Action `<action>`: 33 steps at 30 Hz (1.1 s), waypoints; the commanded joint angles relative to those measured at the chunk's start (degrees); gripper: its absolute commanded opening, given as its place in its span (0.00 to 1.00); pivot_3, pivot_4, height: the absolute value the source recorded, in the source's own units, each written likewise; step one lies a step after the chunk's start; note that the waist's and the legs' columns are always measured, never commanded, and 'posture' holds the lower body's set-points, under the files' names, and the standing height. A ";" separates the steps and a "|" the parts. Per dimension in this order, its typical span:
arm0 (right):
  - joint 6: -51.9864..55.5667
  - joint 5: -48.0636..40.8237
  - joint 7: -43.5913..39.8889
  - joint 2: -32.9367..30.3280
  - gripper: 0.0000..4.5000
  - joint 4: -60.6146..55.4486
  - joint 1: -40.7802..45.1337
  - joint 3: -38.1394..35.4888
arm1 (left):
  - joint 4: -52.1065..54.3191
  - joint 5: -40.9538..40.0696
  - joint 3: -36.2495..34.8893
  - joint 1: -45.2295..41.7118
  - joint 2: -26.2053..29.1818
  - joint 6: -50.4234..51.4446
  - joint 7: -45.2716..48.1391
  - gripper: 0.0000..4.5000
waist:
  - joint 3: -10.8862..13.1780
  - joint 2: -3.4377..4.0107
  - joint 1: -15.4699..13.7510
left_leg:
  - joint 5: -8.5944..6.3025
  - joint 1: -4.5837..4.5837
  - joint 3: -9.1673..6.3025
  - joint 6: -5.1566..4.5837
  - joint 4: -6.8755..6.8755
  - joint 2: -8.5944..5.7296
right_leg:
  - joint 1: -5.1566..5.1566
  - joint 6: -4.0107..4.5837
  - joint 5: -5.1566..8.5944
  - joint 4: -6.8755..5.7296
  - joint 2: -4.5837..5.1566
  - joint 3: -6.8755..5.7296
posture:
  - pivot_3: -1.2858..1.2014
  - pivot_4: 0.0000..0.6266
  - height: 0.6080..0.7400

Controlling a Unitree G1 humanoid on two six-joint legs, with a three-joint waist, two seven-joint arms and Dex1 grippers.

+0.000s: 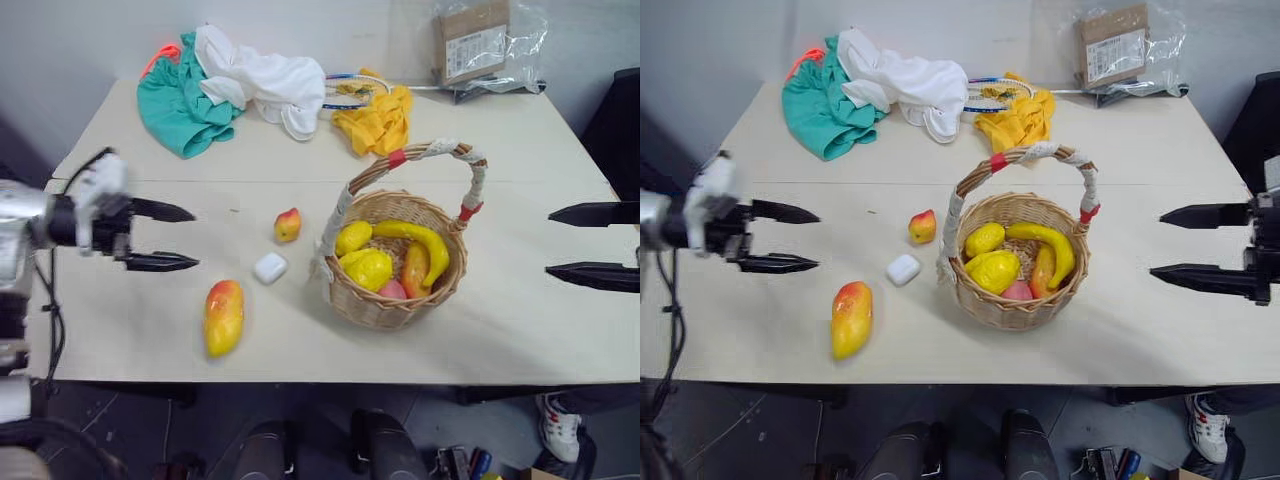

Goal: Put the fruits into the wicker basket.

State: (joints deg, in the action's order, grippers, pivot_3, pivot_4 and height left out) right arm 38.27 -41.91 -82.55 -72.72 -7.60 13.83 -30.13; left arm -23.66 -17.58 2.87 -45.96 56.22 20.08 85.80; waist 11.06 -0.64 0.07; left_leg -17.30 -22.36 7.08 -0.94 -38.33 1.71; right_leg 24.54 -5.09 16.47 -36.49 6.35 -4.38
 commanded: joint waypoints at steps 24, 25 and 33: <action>14.92 -34.03 21.43 1.58 1.00 -29.20 1.61 -14.06 | 14.32 11.91 22.72 -14.33 -14.24 45.24 -20.10 1.00 | 0.25 -0.49 -0.30 | -0.12 -0.72 -0.38 -0.52 -0.88 -0.06 | 0.02 -0.40 -0.26 0.25 0.22 0.08 | 0.52 0.24 1.00; 14.42 -34.84 22.51 1.62 1.00 -29.54 2.31 -13.44 | 13.95 12.06 23.14 -14.12 -14.84 45.14 -20.76 1.00 | 0.25 -0.49 -0.29 | -0.12 -0.72 -0.38 -0.53 -0.88 -0.07 | 0.02 -0.41 -0.26 0.25 0.22 0.10 | 0.52 0.24 1.00; 12.67 -38.60 26.80 1.21 1.00 -30.25 5.52 -10.95 | 12.81 13.18 26.10 -12.20 -17.99 42.69 -24.19 1.00 | 0.25 -0.49 -0.37 | -0.12 -0.78 -0.39 -0.57 -0.88 -0.09 | 0.03 -0.41 -0.27 0.29 0.22 0.13 | 0.52 0.24 1.00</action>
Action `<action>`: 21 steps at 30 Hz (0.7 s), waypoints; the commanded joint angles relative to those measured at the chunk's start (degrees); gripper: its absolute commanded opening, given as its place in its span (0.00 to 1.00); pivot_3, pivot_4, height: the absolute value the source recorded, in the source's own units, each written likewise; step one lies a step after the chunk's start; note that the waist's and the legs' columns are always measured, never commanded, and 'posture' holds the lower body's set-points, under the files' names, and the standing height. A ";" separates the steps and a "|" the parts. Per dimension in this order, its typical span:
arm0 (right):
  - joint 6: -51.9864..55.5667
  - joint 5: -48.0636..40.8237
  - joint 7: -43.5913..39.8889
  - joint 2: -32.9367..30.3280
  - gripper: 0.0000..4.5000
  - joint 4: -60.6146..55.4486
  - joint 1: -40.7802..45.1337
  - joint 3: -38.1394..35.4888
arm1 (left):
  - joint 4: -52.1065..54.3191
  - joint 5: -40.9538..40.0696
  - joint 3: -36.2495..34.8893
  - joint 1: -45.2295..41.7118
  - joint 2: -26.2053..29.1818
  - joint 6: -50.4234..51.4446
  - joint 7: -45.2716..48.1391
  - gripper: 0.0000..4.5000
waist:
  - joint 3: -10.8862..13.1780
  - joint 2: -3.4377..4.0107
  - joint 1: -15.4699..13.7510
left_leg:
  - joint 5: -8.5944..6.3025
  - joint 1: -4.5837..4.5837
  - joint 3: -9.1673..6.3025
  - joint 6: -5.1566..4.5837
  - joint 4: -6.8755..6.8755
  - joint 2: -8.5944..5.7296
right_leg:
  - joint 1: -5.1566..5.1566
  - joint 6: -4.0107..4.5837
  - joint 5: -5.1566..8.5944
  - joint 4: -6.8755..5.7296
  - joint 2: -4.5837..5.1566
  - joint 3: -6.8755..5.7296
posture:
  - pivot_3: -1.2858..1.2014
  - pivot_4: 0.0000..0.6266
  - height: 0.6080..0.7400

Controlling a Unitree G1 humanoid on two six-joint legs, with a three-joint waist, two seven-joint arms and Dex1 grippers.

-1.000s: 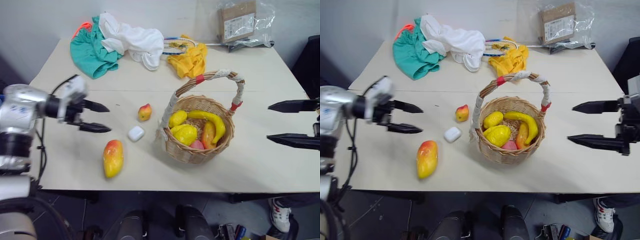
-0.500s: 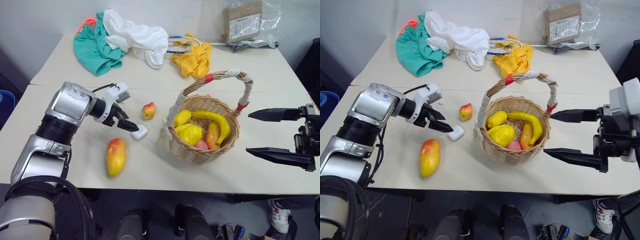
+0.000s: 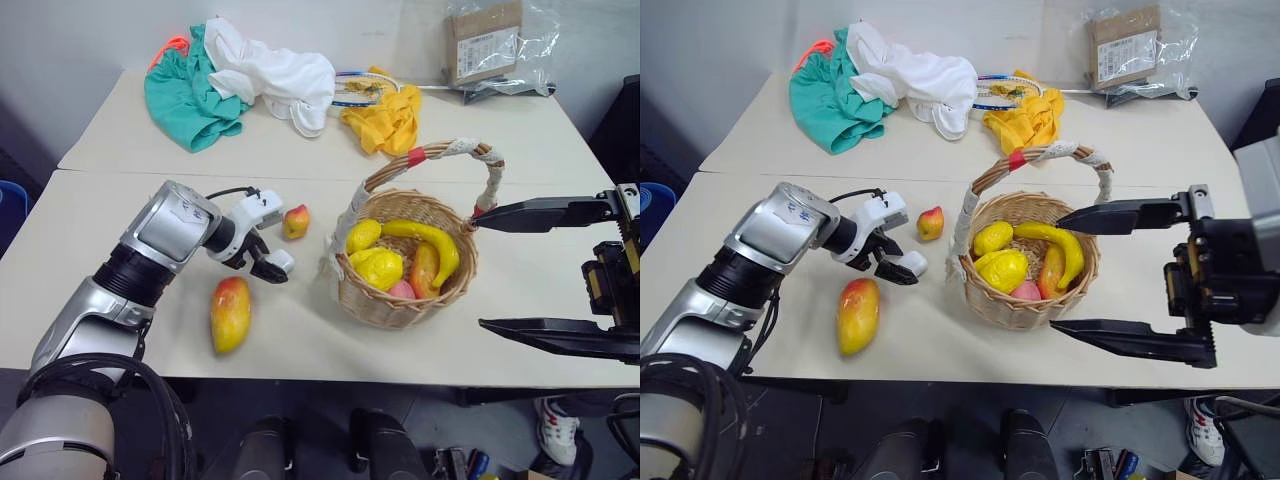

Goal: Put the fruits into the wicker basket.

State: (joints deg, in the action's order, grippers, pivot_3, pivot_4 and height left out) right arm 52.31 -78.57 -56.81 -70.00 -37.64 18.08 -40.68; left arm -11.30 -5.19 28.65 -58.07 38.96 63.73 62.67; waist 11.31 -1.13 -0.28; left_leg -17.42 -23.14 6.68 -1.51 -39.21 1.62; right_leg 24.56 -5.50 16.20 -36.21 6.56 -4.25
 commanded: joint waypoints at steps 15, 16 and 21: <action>-2.80 -0.56 2.37 -2.10 1.00 2.32 3.24 4.56 | -2.01 1.80 0.88 3.11 -1.89 -2.95 -2.36 0.52 | -0.03 -0.01 -0.98 | 0.02 0.04 0.01 -0.09 -0.02 -0.03 | -0.04 -0.01 -0.08 0.01 0.02 -0.03 | 0.52 0.24 1.00; -2.88 -0.32 2.15 -2.19 1.00 2.70 3.59 5.18 | -1.40 1.76 0.80 3.61 -1.62 -2.72 -2.41 0.52 | -0.04 0.00 -0.95 | 0.02 0.05 0.02 -0.10 -0.02 -0.03 | -0.05 -0.01 -0.08 0.01 0.02 -0.03 | 0.52 0.24 1.00; -3.24 0.49 0.48 -2.58 1.00 4.90 6.00 7.93 | 1.77 1.80 -0.35 4.84 -0.72 -1.29 -3.66 0.52 | -0.07 0.03 -0.79 | 0.02 0.08 0.04 -0.09 -0.02 0.00 | -0.05 -0.01 -0.08 0.01 0.00 -0.03 | 0.52 0.24 1.00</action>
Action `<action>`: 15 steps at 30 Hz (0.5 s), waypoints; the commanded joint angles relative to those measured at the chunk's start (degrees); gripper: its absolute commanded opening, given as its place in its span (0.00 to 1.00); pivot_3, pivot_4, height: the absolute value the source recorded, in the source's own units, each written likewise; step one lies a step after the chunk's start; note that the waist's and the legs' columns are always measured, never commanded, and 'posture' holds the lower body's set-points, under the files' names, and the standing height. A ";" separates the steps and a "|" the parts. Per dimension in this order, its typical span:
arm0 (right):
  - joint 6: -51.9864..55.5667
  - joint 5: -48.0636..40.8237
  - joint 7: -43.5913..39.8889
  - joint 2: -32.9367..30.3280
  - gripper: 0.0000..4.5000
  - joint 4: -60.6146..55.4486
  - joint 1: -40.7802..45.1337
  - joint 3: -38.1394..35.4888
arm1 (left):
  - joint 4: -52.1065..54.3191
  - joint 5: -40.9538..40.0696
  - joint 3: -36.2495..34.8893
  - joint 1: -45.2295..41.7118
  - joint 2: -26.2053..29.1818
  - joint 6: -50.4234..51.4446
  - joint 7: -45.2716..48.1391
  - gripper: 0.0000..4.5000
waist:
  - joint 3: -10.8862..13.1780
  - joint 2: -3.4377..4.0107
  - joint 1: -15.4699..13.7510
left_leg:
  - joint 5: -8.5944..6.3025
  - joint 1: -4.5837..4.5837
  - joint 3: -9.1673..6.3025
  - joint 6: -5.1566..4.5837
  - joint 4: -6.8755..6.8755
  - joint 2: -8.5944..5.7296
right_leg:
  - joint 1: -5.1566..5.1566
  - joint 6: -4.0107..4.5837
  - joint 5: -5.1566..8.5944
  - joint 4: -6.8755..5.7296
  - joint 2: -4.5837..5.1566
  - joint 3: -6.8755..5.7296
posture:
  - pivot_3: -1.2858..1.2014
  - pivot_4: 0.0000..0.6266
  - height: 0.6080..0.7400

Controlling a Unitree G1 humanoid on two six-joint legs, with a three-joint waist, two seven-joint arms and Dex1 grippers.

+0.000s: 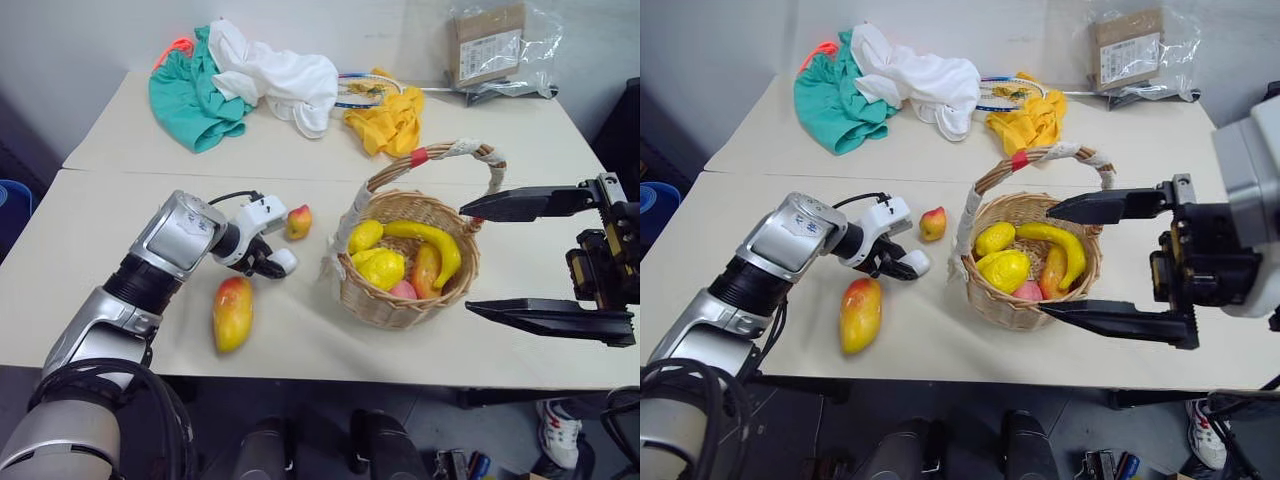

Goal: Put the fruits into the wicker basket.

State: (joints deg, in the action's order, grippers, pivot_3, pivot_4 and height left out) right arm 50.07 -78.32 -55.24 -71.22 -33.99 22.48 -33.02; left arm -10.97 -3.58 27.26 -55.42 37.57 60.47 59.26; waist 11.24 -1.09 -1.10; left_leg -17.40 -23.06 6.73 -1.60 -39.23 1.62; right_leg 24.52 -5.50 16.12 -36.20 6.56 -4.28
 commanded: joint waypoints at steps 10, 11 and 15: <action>-1.68 2.59 -5.15 -0.45 1.00 4.25 6.77 6.79 | 4.20 -3.19 -16.76 5.66 11.34 9.52 -5.54 0.52 | 0.02 -0.05 1.33 | 0.01 -0.05 0.03 0.05 0.01 0.12 | 0.09 0.02 0.00 -0.03 0.01 -0.05 | 0.52 0.24 1.00; -1.81 3.12 -5.52 -0.20 1.00 4.47 7.07 7.29 | 4.12 -3.54 -19.24 6.78 12.66 10.56 -6.52 0.52 | 0.02 -0.05 1.35 | 0.01 -0.05 0.02 0.05 0.01 0.11 | 0.10 0.03 0.00 -0.02 0.01 -0.09 | 0.52 0.24 1.00; -4.38 8.67 -6.45 1.75 1.00 5.05 7.44 11.62 | 8.62 -4.75 -32.10 16.95 16.34 17.49 -11.72 0.52 | 0.02 -0.06 1.34 | -0.02 -0.05 0.05 0.05 0.01 0.09 | 0.08 0.02 -0.01 0.05 0.10 -0.09 | 0.52 0.24 1.00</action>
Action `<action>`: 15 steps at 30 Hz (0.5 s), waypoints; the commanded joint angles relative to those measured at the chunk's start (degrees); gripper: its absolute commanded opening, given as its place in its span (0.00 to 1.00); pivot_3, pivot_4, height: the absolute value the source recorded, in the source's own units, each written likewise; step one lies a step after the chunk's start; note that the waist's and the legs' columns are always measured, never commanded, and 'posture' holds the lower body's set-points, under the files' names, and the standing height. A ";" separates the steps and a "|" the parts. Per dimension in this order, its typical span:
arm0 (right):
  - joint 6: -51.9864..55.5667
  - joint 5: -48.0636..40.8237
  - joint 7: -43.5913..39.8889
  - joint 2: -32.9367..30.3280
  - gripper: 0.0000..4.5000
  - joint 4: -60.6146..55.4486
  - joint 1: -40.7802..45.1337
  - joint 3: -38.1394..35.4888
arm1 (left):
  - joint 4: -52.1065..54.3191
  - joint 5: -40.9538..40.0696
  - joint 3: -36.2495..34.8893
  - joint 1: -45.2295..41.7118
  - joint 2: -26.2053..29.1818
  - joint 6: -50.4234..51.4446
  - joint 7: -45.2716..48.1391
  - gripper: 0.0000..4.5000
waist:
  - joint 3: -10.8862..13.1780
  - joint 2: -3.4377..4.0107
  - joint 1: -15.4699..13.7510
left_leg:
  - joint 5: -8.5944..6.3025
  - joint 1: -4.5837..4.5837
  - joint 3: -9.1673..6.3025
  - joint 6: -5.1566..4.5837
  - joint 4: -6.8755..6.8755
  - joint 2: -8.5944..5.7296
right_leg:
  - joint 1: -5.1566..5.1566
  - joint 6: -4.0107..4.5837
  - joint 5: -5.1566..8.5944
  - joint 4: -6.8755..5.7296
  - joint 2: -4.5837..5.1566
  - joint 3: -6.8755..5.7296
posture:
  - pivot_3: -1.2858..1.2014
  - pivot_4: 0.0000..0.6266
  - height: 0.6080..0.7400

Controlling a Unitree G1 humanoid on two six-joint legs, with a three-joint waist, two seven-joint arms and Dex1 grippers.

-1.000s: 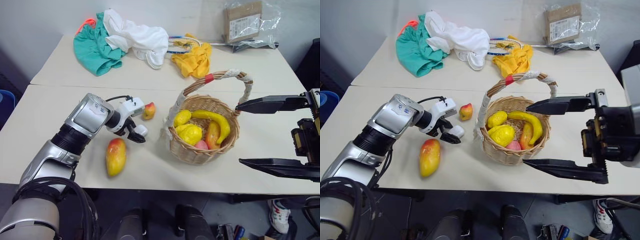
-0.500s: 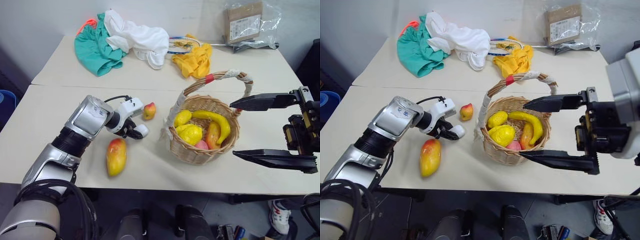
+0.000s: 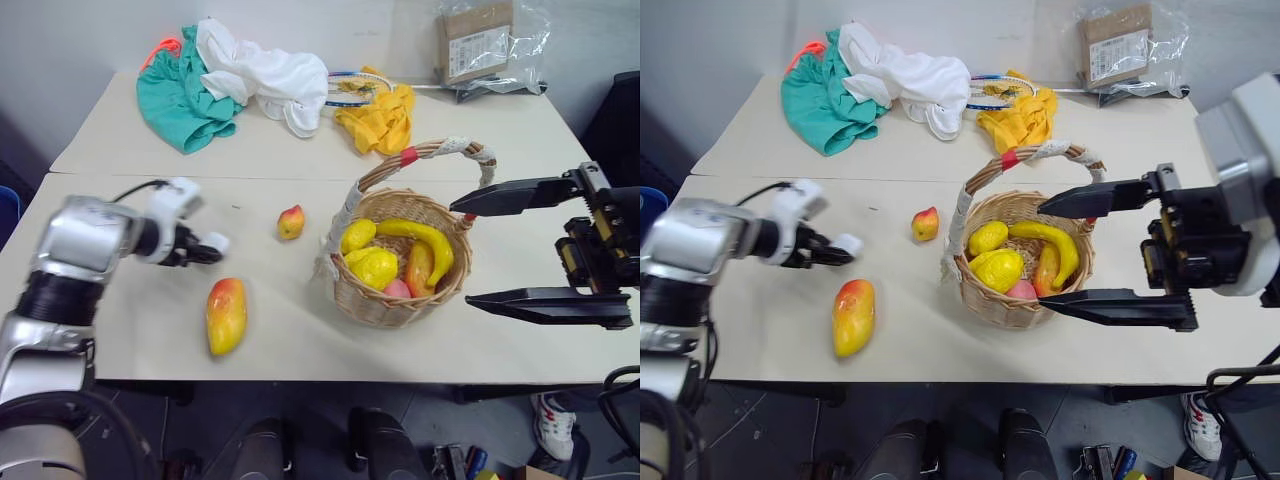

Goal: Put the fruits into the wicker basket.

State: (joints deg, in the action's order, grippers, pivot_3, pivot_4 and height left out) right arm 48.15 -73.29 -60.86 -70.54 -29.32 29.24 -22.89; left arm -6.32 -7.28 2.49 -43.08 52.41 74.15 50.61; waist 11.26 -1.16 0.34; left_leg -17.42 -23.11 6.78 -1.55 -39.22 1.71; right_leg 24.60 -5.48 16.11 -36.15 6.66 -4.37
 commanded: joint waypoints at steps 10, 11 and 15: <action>-5.33 11.75 -2.03 5.09 1.00 2.20 3.43 7.76 | 12.20 -2.96 -20.83 24.42 0.39 7.54 -11.21 0.59 | -0.08 -0.11 -0.08 | -0.09 0.00 -0.15 0.14 0.05 -0.02 | -0.05 0.06 -0.03 0.10 0.29 0.26 | 0.52 0.24 1.00; -5.42 12.18 -2.15 5.41 1.00 2.42 3.72 8.11 | 12.47 -3.17 -21.06 24.26 0.05 7.69 -12.02 0.68 | -0.11 -0.06 0.06 | -0.09 0.04 -0.14 0.16 0.09 -0.01 | -0.05 0.10 -0.04 0.10 0.30 0.27 | 0.52 0.24 1.00; -5.48 13.33 -2.82 6.60 1.00 3.06 4.53 8.93 | 15.87 -4.93 -23.89 24.08 -0.55 10.94 -13.81 0.94 | -0.11 -0.06 0.10 | -0.03 0.15 -0.10 0.28 0.23 0.06 | -0.02 0.23 -0.06 0.03 0.23 0.30 | 0.52 0.24 1.00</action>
State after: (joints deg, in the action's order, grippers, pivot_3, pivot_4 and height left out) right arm 43.73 -60.17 -63.11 -64.26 -26.30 32.51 -13.45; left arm 7.88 -11.91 -19.45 -19.68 51.74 83.09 38.29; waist 11.15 -1.22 0.43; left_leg -17.46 -22.97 6.68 -1.25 -38.98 1.80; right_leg 24.59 -5.24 16.05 -36.12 6.87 -4.07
